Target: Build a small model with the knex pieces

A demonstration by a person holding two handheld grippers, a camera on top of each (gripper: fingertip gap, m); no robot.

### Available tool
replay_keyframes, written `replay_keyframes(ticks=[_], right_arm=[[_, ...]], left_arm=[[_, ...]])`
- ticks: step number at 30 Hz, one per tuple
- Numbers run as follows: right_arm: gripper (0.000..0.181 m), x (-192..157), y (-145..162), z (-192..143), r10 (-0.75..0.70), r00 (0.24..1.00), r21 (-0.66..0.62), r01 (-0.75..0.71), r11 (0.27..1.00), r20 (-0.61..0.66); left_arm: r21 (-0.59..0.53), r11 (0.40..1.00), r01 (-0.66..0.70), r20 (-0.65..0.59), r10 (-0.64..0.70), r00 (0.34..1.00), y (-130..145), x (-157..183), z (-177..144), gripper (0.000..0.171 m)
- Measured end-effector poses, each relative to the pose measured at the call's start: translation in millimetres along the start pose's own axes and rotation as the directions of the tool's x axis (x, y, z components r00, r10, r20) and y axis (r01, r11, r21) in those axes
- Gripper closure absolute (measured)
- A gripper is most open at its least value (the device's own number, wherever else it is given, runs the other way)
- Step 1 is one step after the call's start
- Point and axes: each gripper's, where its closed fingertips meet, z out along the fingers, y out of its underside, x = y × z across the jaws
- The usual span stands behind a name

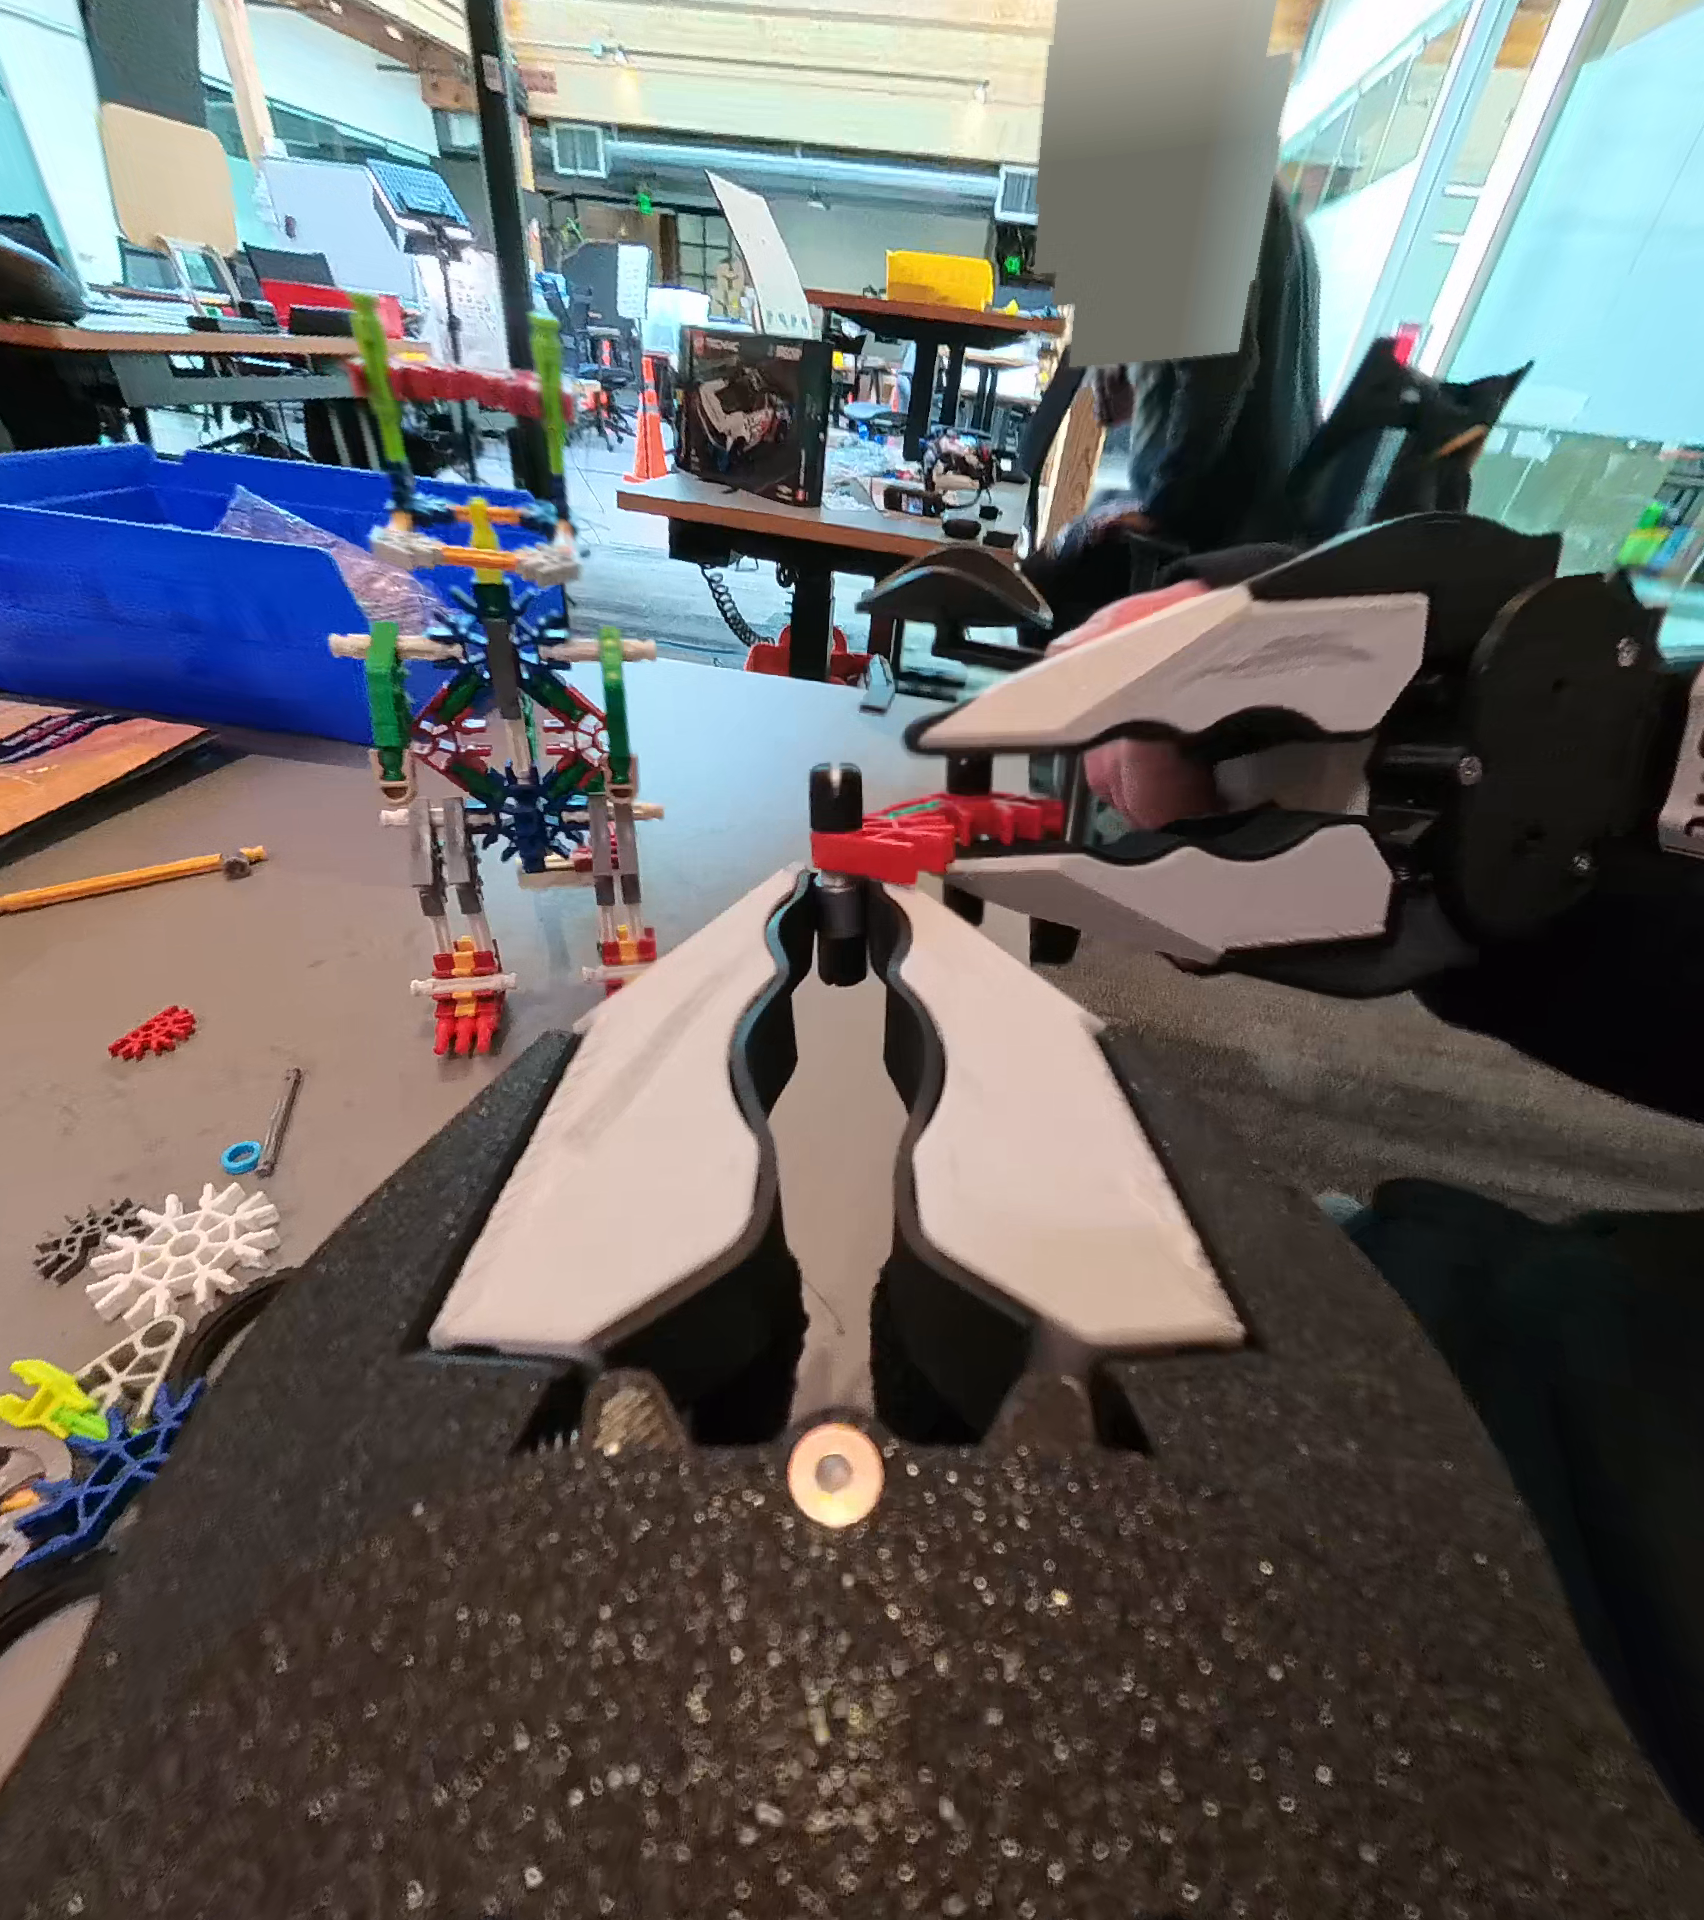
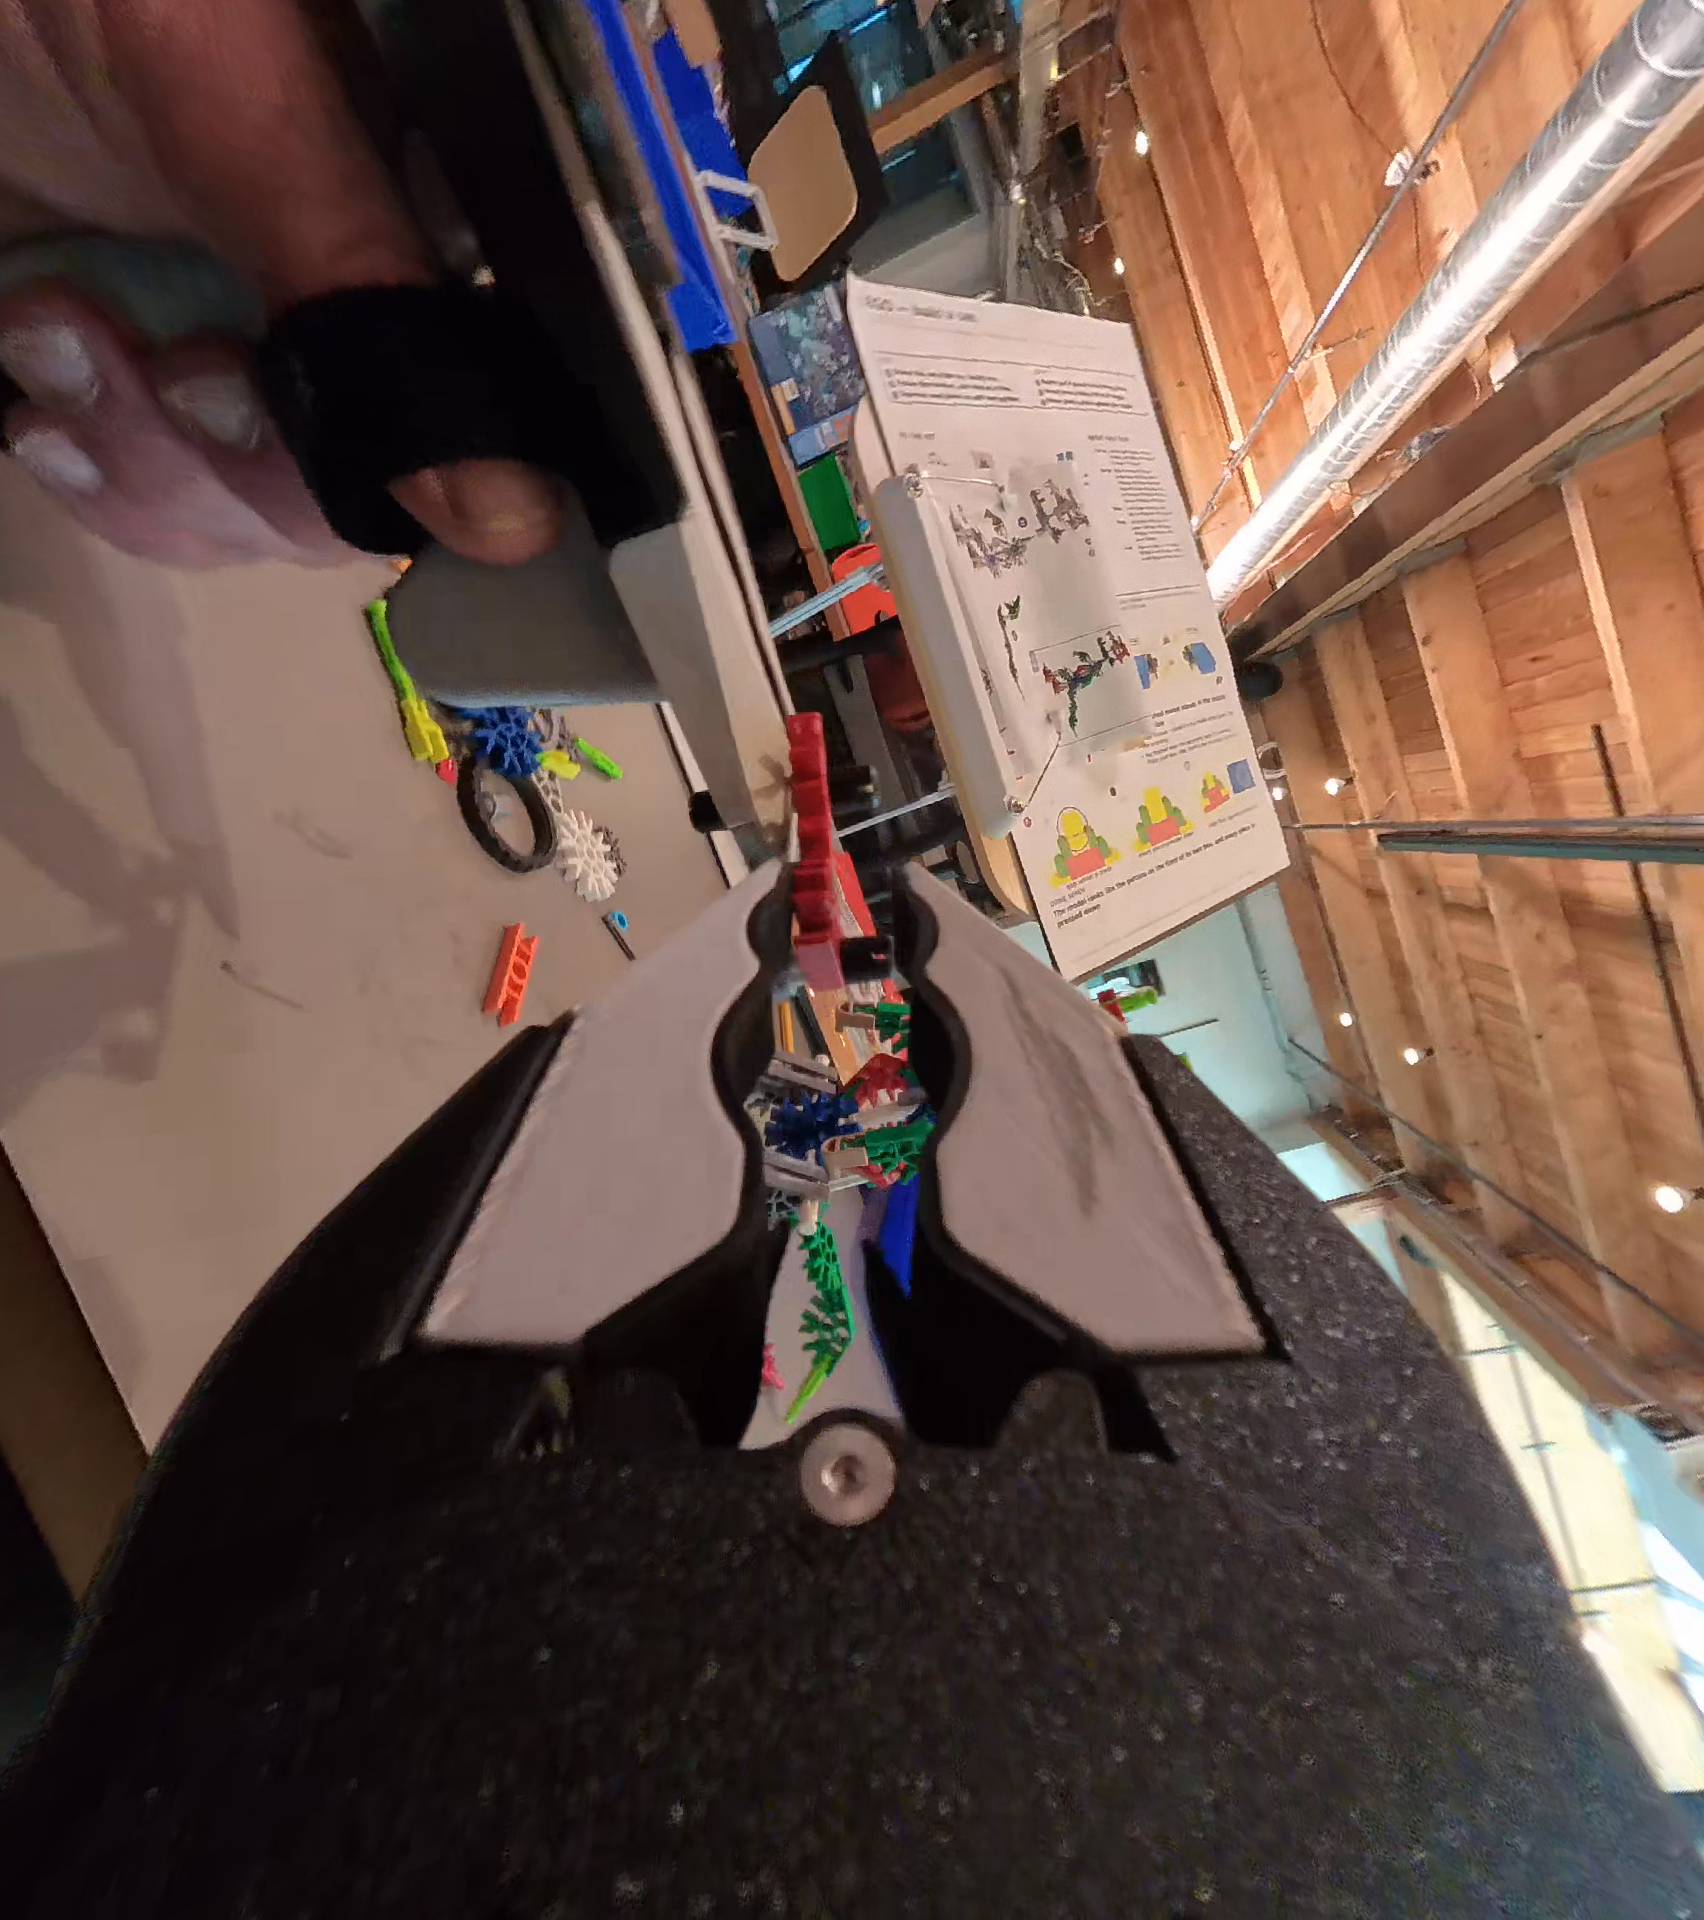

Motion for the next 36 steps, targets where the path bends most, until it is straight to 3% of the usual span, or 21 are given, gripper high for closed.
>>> replay_keyframes(ticks=[6, 10, 15, 19, 26, 29, 36], right_arm=[[0.149, 17.6, 6.4, -3.3, 0.288, 0.957, -0.008, -0.288, 0.958, 0.041], [0.149, 18.4, 9.3, -2.6, 0.378, 0.922, -0.01, -0.379, 0.925, 0.079], [0.154, 14.9, 11.8, 3.2, 0.28, 0.958, -0.035, -0.278, 0.96, 0.065], [0.156, 8.2, 13.1, 9.4, 0.252, 0.964, -0.049, -0.249, 0.967, 0.084], [0.157, 4.8, 6.1, 8.2, 0.157, 0.984, 0.019, -0.159, 0.987, 0.088], [0.173, 2.0, -0.1, 5.9, 0.093, 0.993, 0.054, -0.098, 0.994, 0.078], [0.176, 9.2, -3.0, 6.7, 0.149, 0.987, 0.07, -0.154, 0.986, 0.067]], left_arm=[[0.049, 0.978, 0.204, -0.065, -0.201, 0.978, -10.1, -7.6, -2.5, 0.165], [0.059, 0.94, 0.336, -0.136, -0.326, 0.936, -14.5, -8.2, -1.8, 0.165], [0.051, 0.939, 0.341, -0.138, -0.332, 0.933, -14.8, -5.6, 1.0, 0.165], [0.032, 0.969, 0.244, -0.123, -0.239, 0.963, -14.6, 3.2, 2.8, 0.165], [-0.023, 0.985, 0.174, -0.226, -0.174, 0.958, -16.2, 26.9, -2.7, 0.165], [-0.05, 0.983, 0.175, -0.272, -0.182, 0.945, -17.7, 32.5, -7.0, 0.165], [-0.039, 0.973, 0.226, -0.324, -0.226, 0.919, -25.7, 32.9, -10.0, 0.165]])
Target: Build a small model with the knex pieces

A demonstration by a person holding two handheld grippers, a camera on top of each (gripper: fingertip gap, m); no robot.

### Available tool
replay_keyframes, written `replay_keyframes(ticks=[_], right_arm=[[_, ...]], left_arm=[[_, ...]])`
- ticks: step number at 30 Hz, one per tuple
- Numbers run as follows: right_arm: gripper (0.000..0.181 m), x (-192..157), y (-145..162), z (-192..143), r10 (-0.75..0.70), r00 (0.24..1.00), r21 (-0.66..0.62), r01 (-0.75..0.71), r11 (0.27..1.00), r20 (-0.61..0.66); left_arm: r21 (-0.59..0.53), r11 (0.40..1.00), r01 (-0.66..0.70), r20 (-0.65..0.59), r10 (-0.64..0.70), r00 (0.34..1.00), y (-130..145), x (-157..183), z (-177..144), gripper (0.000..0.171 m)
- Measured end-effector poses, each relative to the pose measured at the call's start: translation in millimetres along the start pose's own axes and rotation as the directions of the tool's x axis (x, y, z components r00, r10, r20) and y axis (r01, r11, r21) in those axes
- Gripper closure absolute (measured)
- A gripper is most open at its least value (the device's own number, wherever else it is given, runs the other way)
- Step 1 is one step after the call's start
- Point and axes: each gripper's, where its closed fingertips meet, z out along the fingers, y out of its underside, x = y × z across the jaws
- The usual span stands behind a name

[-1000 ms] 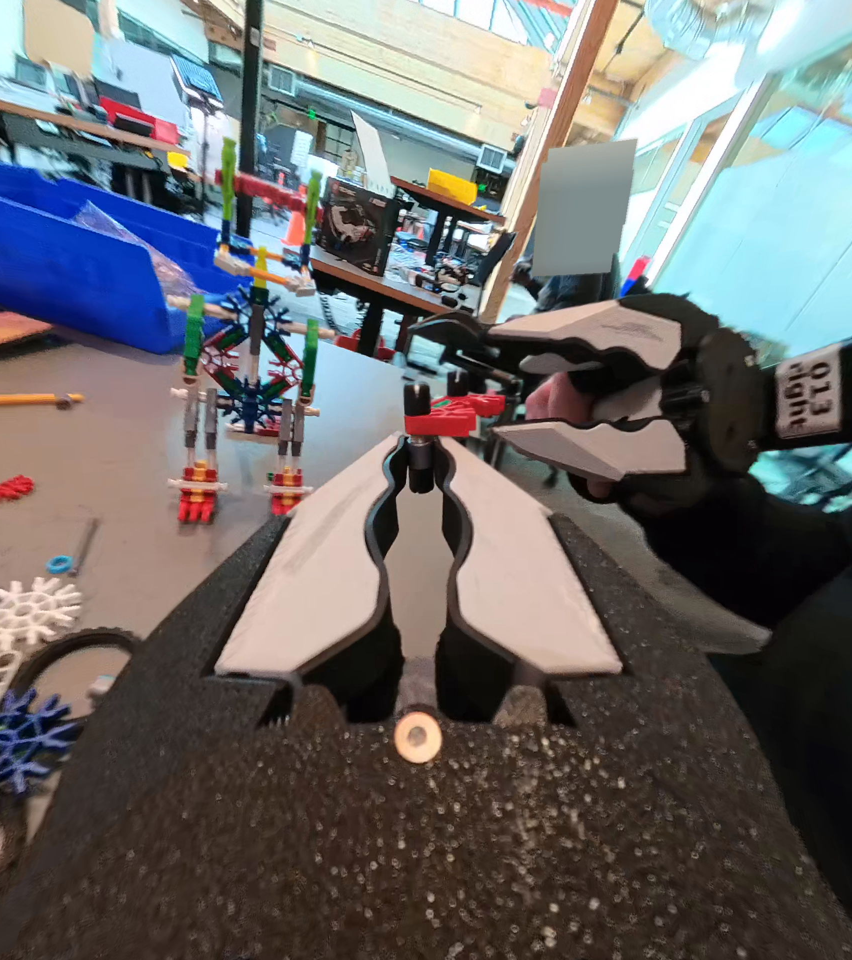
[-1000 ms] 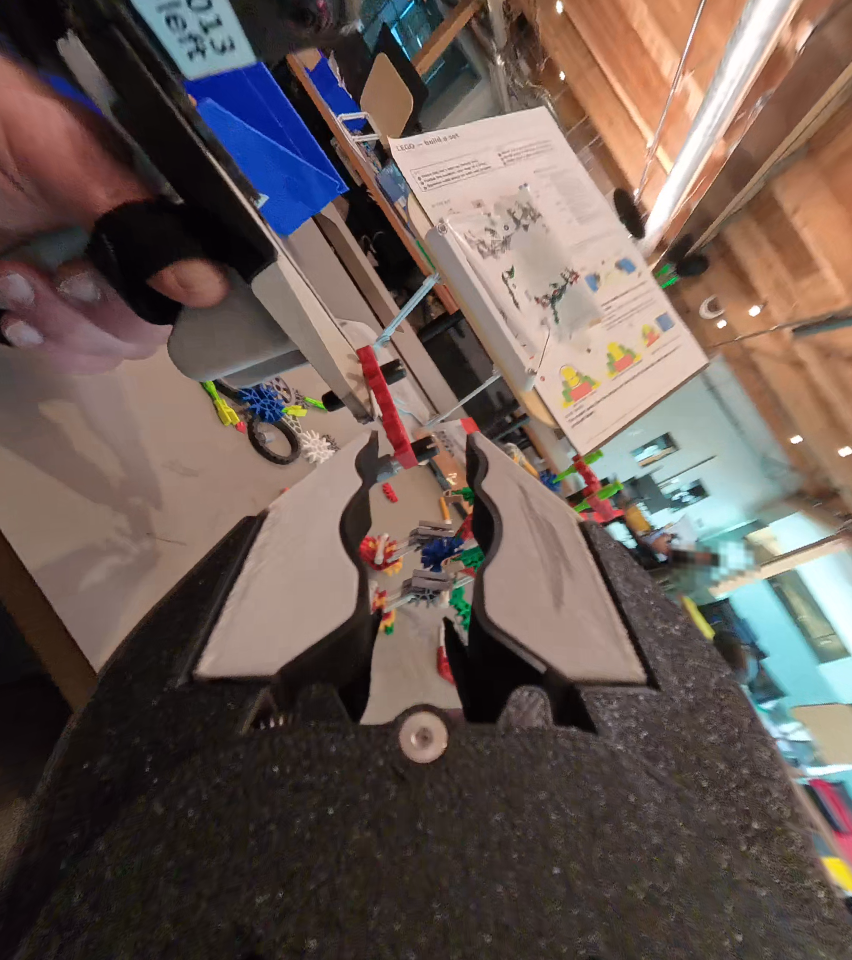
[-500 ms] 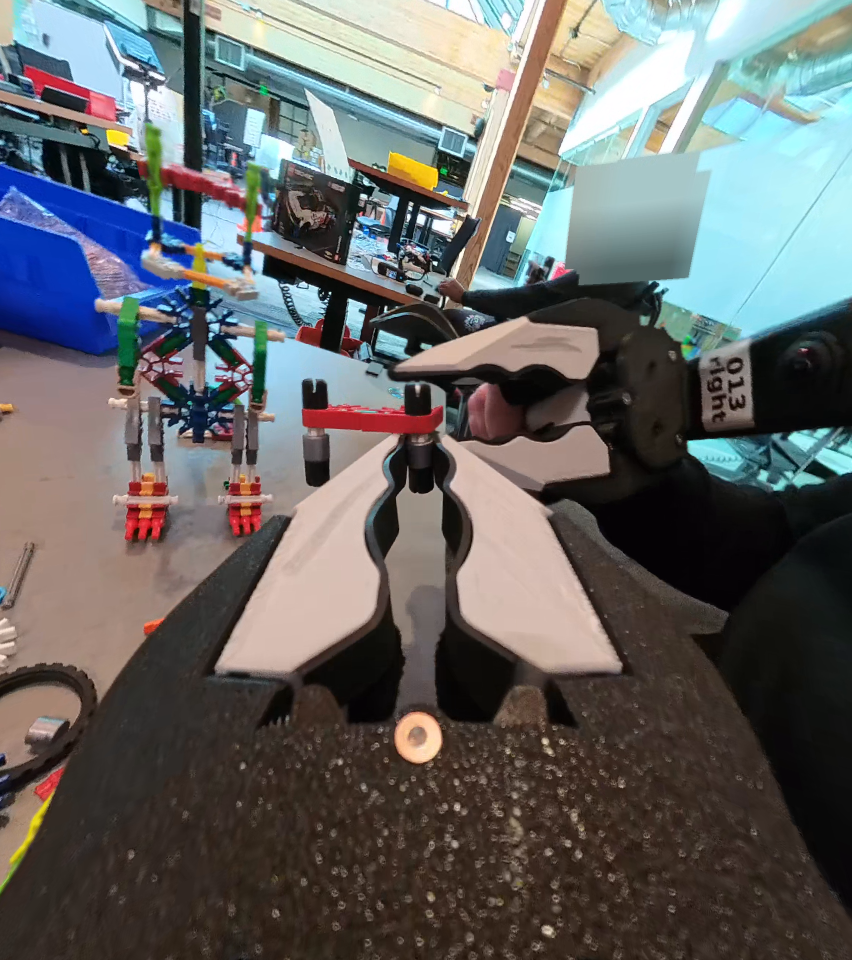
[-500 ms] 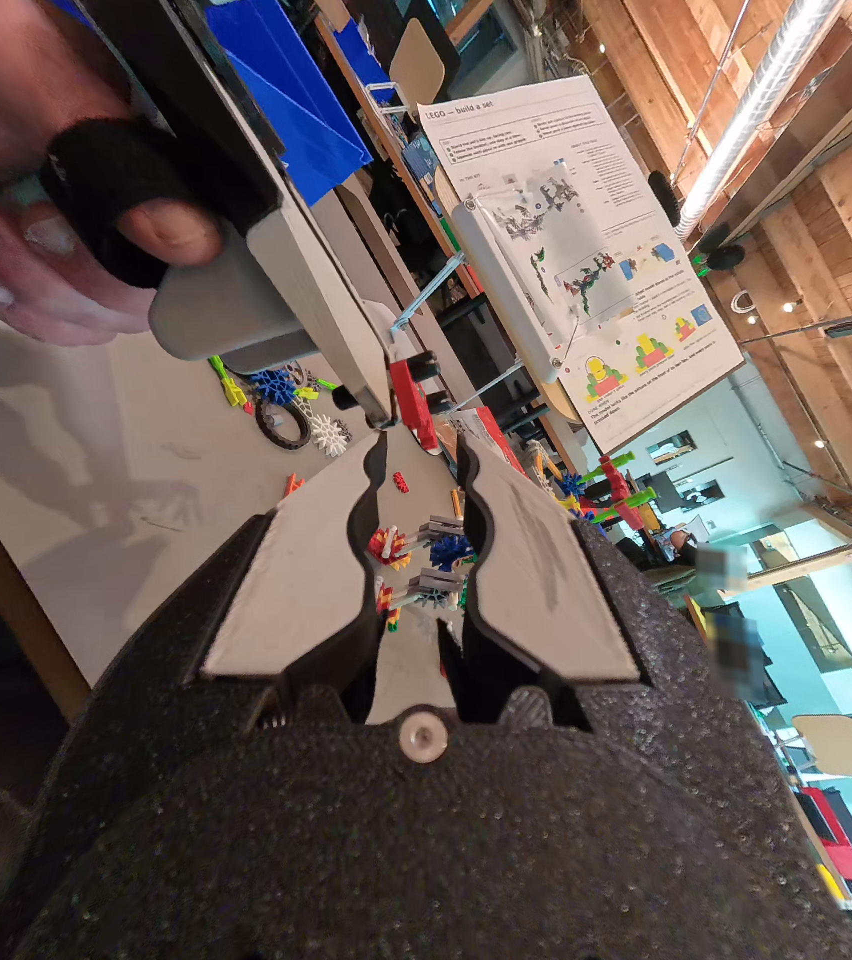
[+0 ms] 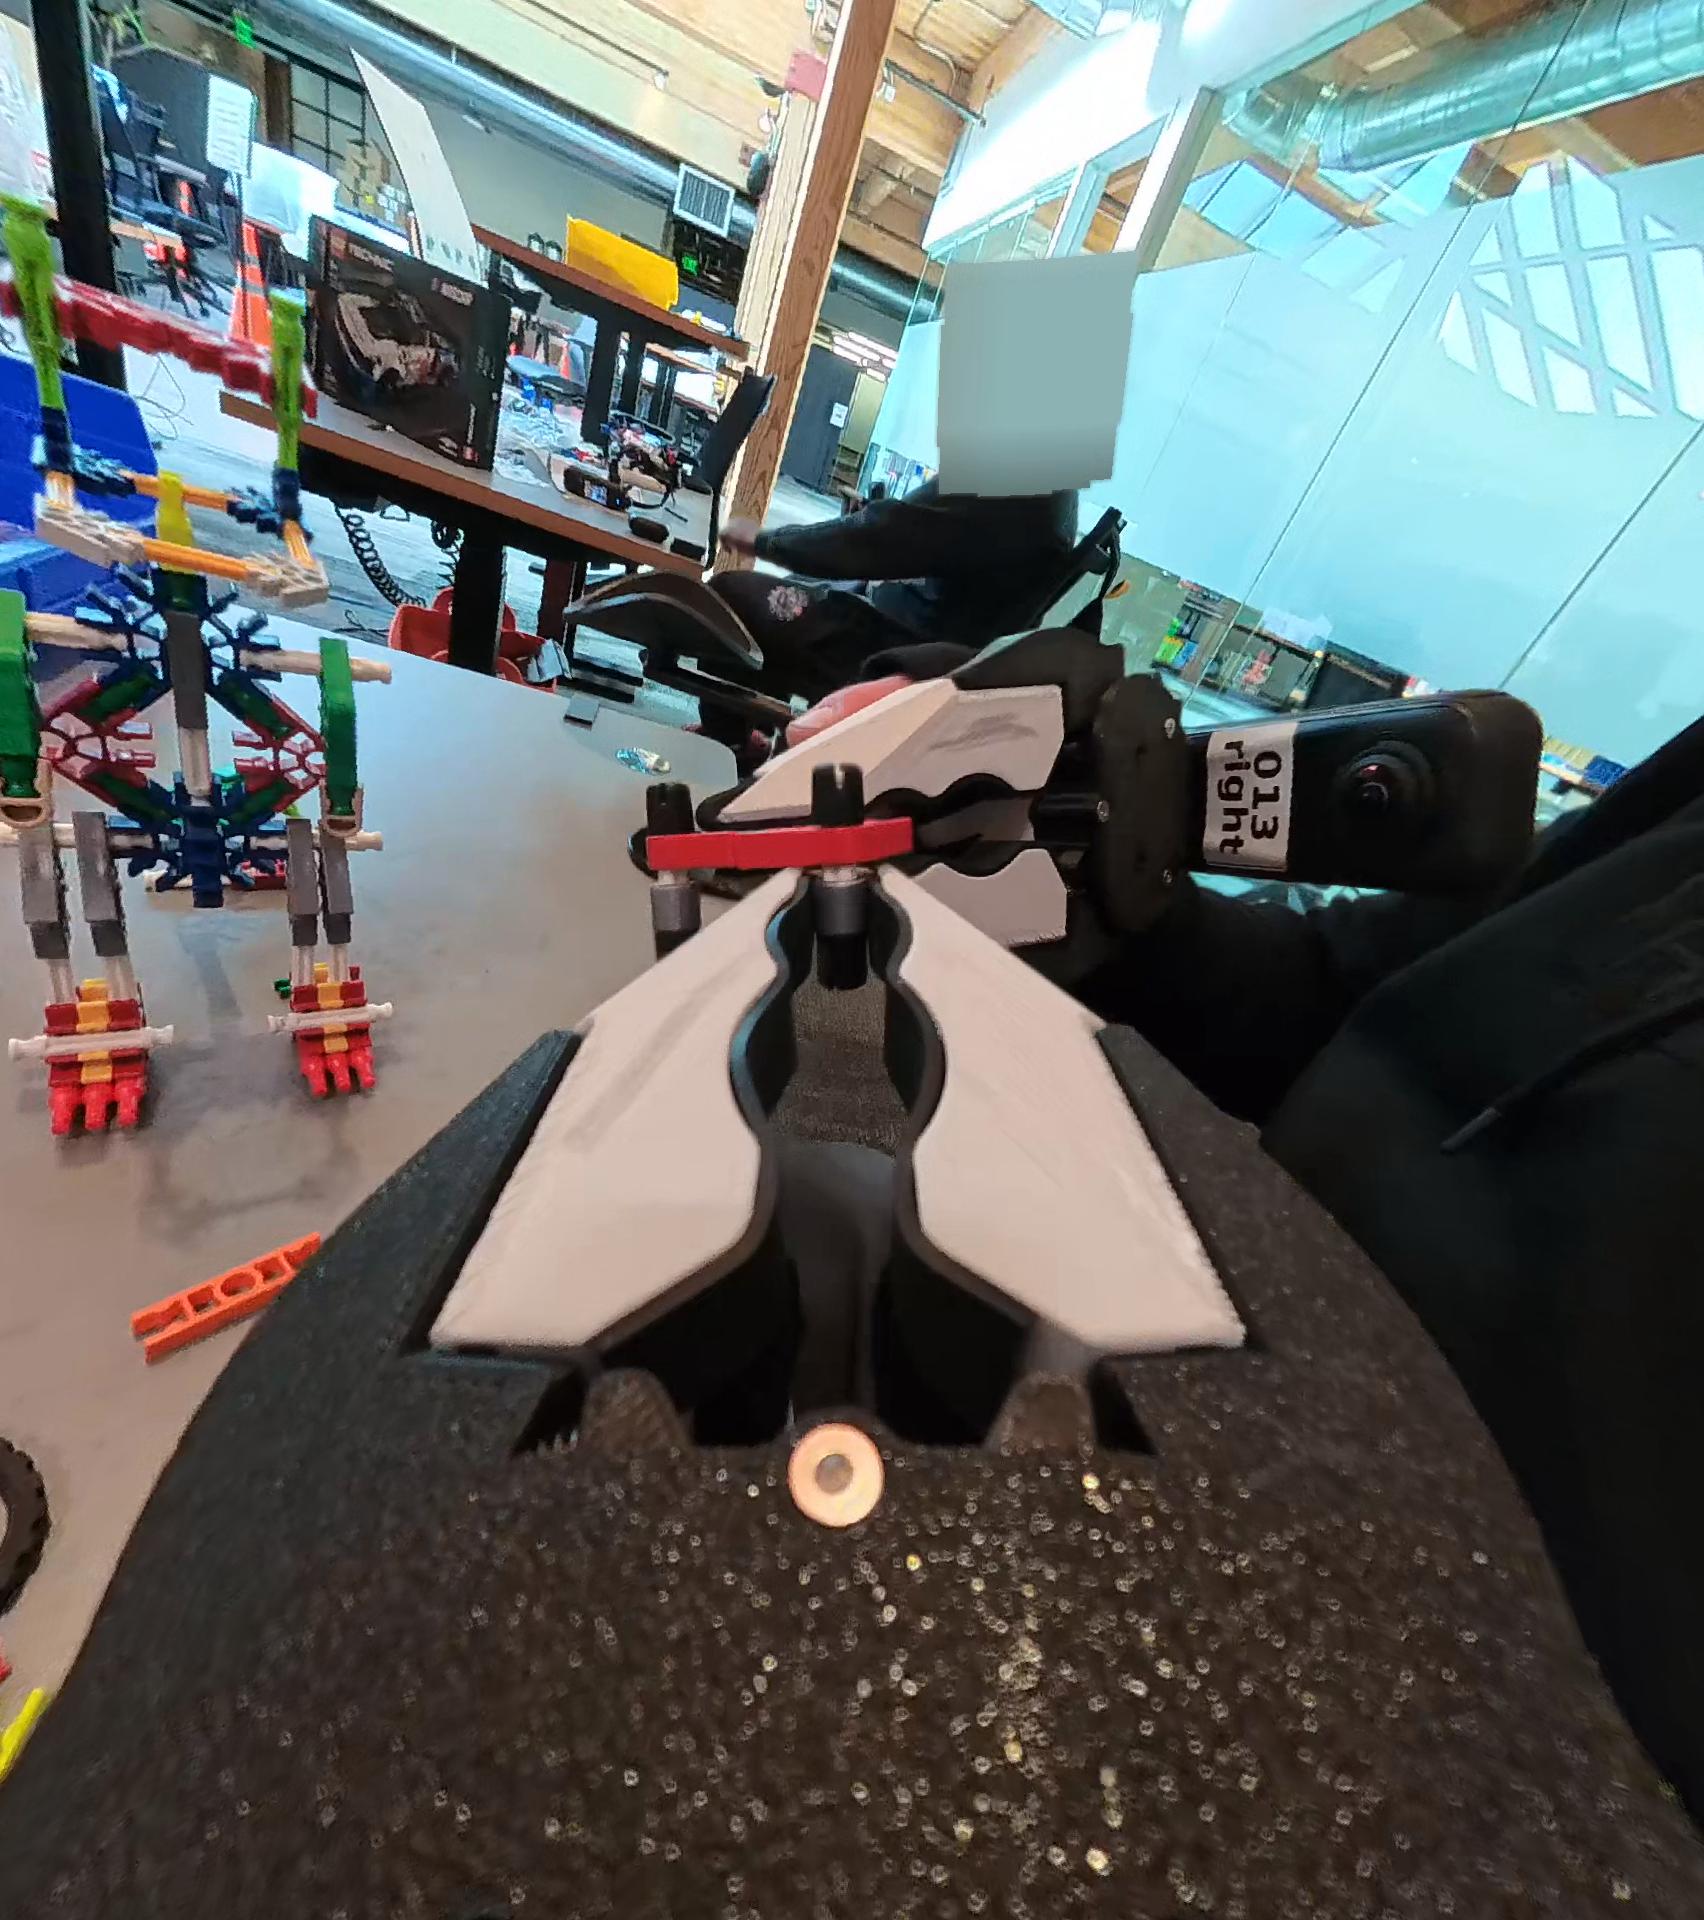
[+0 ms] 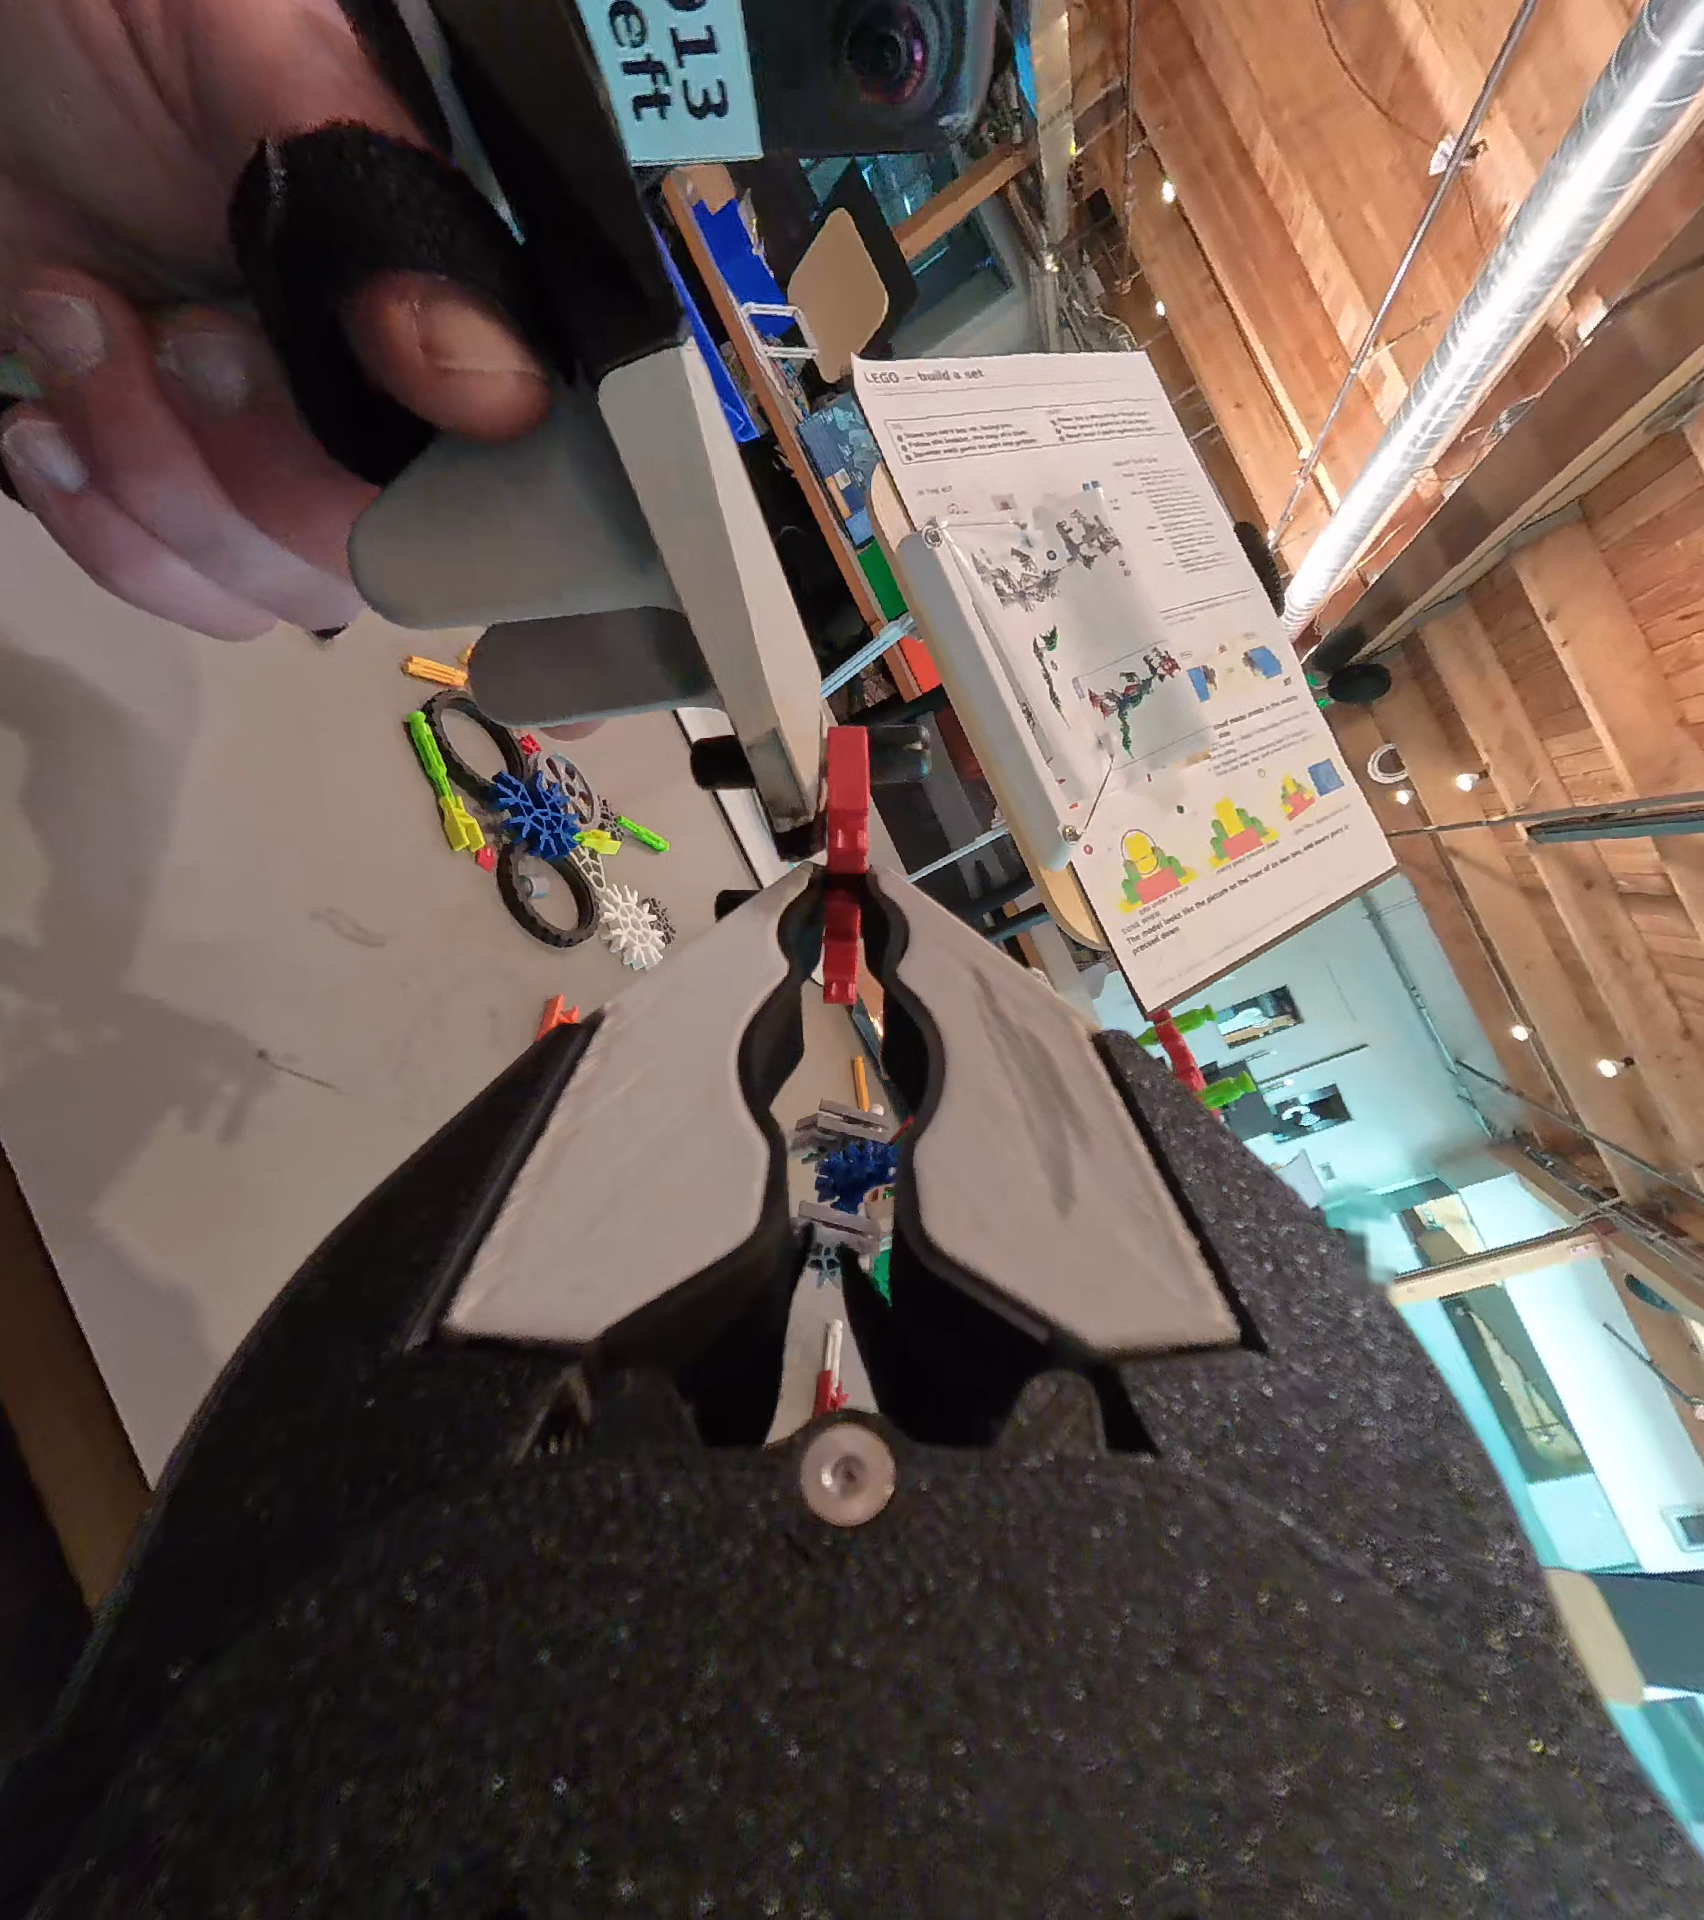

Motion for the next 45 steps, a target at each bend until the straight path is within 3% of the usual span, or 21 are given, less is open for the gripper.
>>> replay_keyframes(ticks=[6, 11, 14, 17, 20, 25, 27, 31, 36, 45], right_arm=[[0.176, 15.2, 3.5, 0.4, 0.233, 0.973, 0.033, -0.232, 0.972, -0.008], [0.176, 27.1, 5.9, -2.4, 0.477, 0.878, 0.097, -0.479, 0.873, 0.041], [0.177, 34.2, 6.5, -5.0, 0.655, 0.745, 0.128, -0.667, 0.734, 0.127], [0.176, 48.4, 7.0, -9.6, 0.817, 0.531, 0.172, -0.847, 0.504, 0.224], [0.176, 57.9, 10.0, -12.8, 0.887, 0.339, 0.184, -0.938, 0.294, 0.314], [0.176, 54.4, 6.9, -14.3, 0.878, 0.181, 0.123, -0.982, 0.14, 0.443], [0.176, 51.1, 5.5, -12.9, 0.874, 0.163, 0.094, -0.986, 0.135, 0.457], [0.177, 38.5, 1.6, -10.0, 0.857, 0.182, 0.009, -0.979, 0.202, 0.483], [0.177, 25.1, -5.9, -9.1, 0.823, 0.236, -0.069, -0.947, 0.314, 0.516], [0.173, 29.7, -2.8, -2.0, 0.838, 0.268, -0.085, -0.934, 0.347, 0.475]], left_arm=[[0.101, 0.995, -0.006, 0.029, 0.003, 1.0, -19.2, -2.4, -1.1, 0.159], [0.18, 0.983, -0.025, 0.06, 0.015, 0.998, -36.0, -4.6, -8.6, 0.148], [0.194, 0.98, -0.038, 0.084, 0.022, 0.996, -39.3, -8.8, -12.3, 0.146], [0.171, 0.983, -0.064, 0.138, 0.041, 0.99, -36.0, -16.7, -11.7, 0.145], [0.146, 0.984, -0.101, 0.169, 0.076, 0.983, -33.3, -18.2, -7.1, 0.145], [0.121, 0.98, -0.155, 0.203, 0.128, 0.971, -38.4, -19.2, 2.5, 0.143], [0.113, 0.978, -0.176, 0.2, 0.151, 0.968, -43.4, -18.0, 5.7, 0.142], [0.084, 0.973, -0.214, 0.19, 0.195, 0.962, -53.4, -17.2, 10.5, 0.146], [-0.045, 0.979, -0.197, 0.064, 0.2, 0.978, -37.8, -10.0, 22.6, 0.154], [0.04, 0.993, -0.113, 0.064, 0.111, 0.992, -45.3, -19.9, 19.1, 0.168]])
